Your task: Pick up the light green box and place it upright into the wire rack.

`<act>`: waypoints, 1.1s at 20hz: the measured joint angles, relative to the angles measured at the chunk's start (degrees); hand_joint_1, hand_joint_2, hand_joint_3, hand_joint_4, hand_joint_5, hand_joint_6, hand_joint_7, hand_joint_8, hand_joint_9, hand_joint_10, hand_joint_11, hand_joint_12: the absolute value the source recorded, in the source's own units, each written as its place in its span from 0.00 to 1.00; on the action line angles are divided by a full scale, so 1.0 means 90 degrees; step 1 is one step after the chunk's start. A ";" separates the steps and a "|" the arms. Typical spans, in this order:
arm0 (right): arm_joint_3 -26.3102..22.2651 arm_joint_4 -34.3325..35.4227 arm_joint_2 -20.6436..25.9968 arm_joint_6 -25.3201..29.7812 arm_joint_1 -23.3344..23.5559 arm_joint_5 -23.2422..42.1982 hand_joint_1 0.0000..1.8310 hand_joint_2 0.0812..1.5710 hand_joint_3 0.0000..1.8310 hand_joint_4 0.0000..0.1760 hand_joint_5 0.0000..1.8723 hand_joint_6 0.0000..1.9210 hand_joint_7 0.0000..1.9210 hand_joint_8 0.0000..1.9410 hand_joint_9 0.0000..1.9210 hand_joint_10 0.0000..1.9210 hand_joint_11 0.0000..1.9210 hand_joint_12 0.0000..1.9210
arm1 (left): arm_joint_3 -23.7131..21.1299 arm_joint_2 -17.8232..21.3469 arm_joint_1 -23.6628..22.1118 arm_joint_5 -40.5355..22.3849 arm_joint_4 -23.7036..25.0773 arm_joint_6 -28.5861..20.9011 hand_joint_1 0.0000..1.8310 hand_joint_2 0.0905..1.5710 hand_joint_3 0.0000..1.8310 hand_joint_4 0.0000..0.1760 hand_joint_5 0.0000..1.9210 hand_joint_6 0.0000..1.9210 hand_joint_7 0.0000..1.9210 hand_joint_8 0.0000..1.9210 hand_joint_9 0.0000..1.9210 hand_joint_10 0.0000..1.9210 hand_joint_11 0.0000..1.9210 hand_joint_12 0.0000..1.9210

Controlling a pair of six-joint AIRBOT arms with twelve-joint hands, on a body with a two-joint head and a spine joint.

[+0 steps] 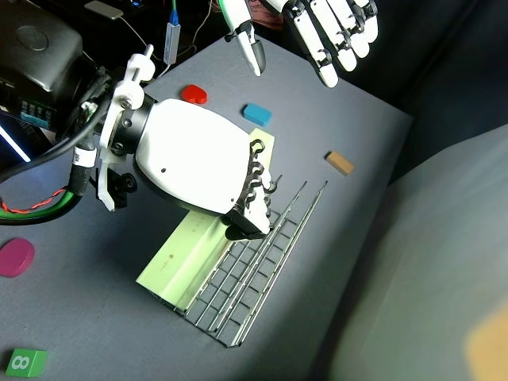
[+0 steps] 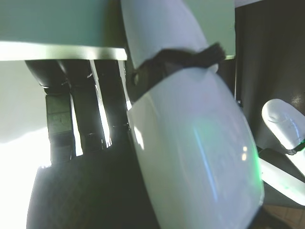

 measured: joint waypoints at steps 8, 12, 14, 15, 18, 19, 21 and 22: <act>-0.0092 -0.0041 0.0136 -0.0092 0.0002 -0.0019 0.42 0.68 0.00 0.00 0.31 0.00 0.37 0.01 0.26 0.20 0.12 0.70 | -0.0155 -0.0063 -0.0024 0.0032 -0.0070 -0.0046 0.06 0.78 0.00 0.26 0.20 0.00 0.16 0.00 0.13 0.00 0.00 0.31; -0.0478 0.0022 0.0746 -0.0036 0.0267 -0.0311 0.34 0.68 0.00 0.00 0.28 0.00 0.31 0.00 0.26 0.08 0.07 0.67 | -0.0189 -0.0316 -0.0017 0.0029 -0.0104 -0.0049 0.06 0.78 0.00 0.27 0.20 0.00 0.16 0.00 0.13 0.00 0.00 0.31; -0.0644 -0.0104 0.1115 -0.0017 0.0505 -0.0498 0.32 0.68 0.00 0.00 0.26 0.00 0.30 0.00 0.25 0.05 0.06 0.65 | -0.0197 -0.0469 -0.0017 0.0090 -0.0124 -0.0063 0.06 0.78 0.00 0.27 0.20 0.00 0.16 0.00 0.13 0.00 0.00 0.32; -0.0721 -0.0126 0.1275 -0.0005 0.0585 -0.0610 0.32 0.68 0.00 0.00 0.25 0.00 0.30 0.00 0.25 0.05 0.06 0.65 | -0.0204 -0.0522 -0.0017 0.0104 -0.0126 -0.0134 0.06 0.78 0.00 0.26 0.20 0.00 0.16 0.00 0.13 0.00 0.00 0.32; -0.1115 -0.0063 0.1787 -0.0204 0.0685 -0.0719 0.30 0.68 0.00 0.00 0.24 0.00 0.28 0.00 0.24 0.04 0.05 0.65 | -0.0228 -0.0602 -0.0010 0.0158 -0.0114 -0.0245 0.06 0.78 0.00 0.26 0.20 0.00 0.16 0.00 0.13 0.00 0.00 0.32; -0.1375 -0.0056 0.2050 -0.0267 0.0746 -0.0697 0.30 0.69 0.00 0.00 0.25 0.00 0.28 0.00 0.23 0.03 0.04 0.64 | -0.0270 -0.0614 -0.0007 0.0204 -0.0085 -0.0301 0.06 0.78 0.00 0.26 0.20 0.00 0.16 0.00 0.13 0.00 0.00 0.32; -0.1848 -0.0068 0.2446 -0.0444 0.0896 -0.0685 0.27 0.70 0.01 0.00 0.25 0.00 0.28 0.00 0.24 0.03 0.03 0.64 | -0.0291 -0.0619 -0.0007 0.0204 -0.0058 -0.0372 0.06 0.78 0.00 0.27 0.20 0.00 0.16 0.00 0.13 0.00 0.00 0.32; -0.2059 -0.0068 0.2616 -0.0515 0.0986 -0.0678 0.26 0.71 0.01 0.00 0.26 0.01 0.29 0.00 0.24 0.03 0.04 0.64 | -0.0306 -0.0619 -0.0007 0.0211 -0.0024 -0.0393 0.06 0.78 0.00 0.27 0.20 0.00 0.16 0.00 0.13 0.00 0.00 0.32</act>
